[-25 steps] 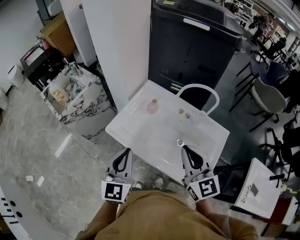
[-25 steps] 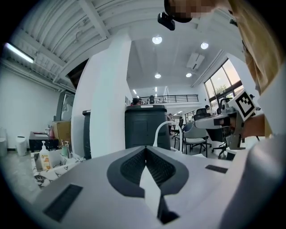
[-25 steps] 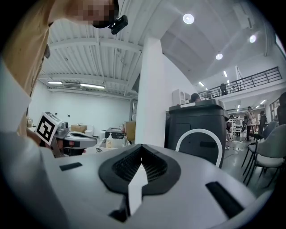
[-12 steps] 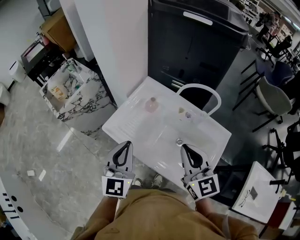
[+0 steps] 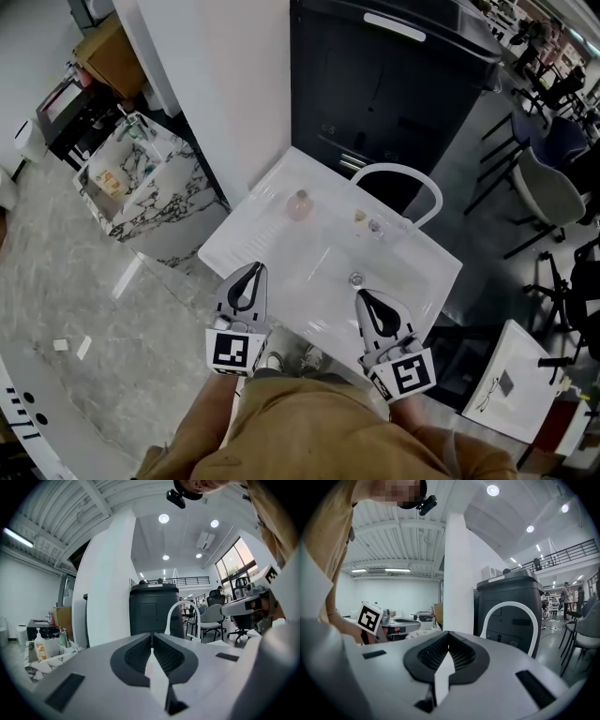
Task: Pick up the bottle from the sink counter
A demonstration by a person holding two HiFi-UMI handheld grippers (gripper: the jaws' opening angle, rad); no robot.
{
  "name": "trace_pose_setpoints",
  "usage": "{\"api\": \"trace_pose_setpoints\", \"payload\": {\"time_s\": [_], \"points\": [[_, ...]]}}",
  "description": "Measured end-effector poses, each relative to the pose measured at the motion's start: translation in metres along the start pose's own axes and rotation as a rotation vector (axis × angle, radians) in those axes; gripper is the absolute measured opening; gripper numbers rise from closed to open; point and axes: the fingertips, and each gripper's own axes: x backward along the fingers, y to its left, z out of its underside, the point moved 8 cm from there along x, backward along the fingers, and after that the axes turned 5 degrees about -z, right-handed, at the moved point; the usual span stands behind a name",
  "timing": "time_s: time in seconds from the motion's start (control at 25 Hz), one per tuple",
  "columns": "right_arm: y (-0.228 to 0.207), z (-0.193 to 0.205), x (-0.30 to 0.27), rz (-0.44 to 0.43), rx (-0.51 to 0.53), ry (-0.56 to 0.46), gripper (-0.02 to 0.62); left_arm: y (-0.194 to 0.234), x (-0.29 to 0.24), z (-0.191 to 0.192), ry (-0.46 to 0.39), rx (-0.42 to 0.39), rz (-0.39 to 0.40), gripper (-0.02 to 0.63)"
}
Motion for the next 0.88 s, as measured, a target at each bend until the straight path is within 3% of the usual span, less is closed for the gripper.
{"api": "trace_pose_setpoints", "payload": {"time_s": [0.2,0.48,0.88], "points": [[-0.006,0.008,0.004,0.012,-0.008,0.025,0.005,-0.001,-0.024,0.019,0.029,-0.004,0.017,0.005],[-0.016,0.016,0.005,0.019,-0.018,0.053,0.005,-0.001,-0.056,0.043,0.093,-0.004,0.046,0.057],[-0.023,0.029,-0.008,-0.016,-0.033,0.08,0.005,0.003,-0.1,0.062,0.13,-0.027,0.057,0.089]]}}
